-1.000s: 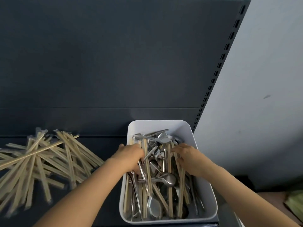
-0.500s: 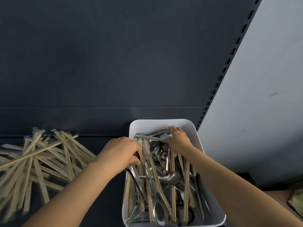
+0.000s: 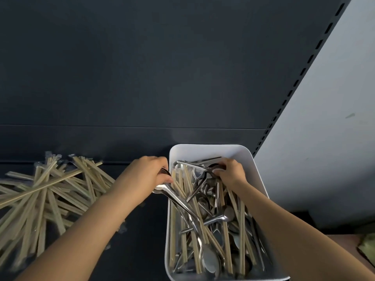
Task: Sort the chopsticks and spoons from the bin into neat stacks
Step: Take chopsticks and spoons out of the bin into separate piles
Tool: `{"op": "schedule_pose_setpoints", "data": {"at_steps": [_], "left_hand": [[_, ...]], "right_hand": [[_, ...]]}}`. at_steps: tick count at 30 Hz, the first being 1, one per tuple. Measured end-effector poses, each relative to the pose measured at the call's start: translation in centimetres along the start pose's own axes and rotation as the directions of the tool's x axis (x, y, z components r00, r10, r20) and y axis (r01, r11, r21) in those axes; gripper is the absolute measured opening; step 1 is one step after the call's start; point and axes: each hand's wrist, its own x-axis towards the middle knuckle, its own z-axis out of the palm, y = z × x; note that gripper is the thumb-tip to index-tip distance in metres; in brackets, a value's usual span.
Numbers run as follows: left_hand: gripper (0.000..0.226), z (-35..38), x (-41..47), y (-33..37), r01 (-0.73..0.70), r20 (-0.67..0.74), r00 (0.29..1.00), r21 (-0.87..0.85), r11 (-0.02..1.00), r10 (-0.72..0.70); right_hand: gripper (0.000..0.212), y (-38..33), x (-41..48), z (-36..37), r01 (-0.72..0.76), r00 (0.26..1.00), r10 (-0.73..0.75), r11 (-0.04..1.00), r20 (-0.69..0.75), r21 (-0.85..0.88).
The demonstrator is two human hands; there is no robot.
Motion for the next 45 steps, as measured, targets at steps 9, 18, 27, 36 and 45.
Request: {"op": "schedule_pose_setpoints", "data": {"at_steps": [9, 18, 27, 36, 45], "left_hand": [[0.021, -0.4, -0.4, -0.5, 0.062, -0.292, 0.945, -0.274, 0.960, -0.145], [0.015, 0.0, -4.9, -0.5, 0.200, -0.397, 0.838, -0.416, 0.887, -0.375], [0.013, -0.3, -17.0, -3.8, 0.481, -0.496, 0.515, -0.507, 0.715, -0.699], [0.016, -4.1, -28.0, -10.0, 0.553, -0.570, 0.281, -0.562, 0.615, -0.772], [0.013, -8.1, -37.6, -22.9, 0.492, -0.540, 0.183, -0.673, 0.552, -0.822]], "right_hand": [[0.006, 0.0, -1.6, -4.3, 0.035, 0.985, 0.026, 0.938, -0.171, 0.345], [0.003, -2.2, -4.5, -6.6, 0.146, 0.985, -0.061, 0.787, -0.160, 0.599], [0.014, -9.1, -7.2, -2.5, 0.230, 0.946, -0.324, 0.676, 0.001, 0.700], [0.016, -18.3, -13.5, 4.1, 0.301, 0.842, -0.518, 0.683, 0.150, 0.666], [0.011, -30.6, -21.4, 14.7, 0.348, 0.829, -0.534, 0.727, 0.169, 0.592]]}}
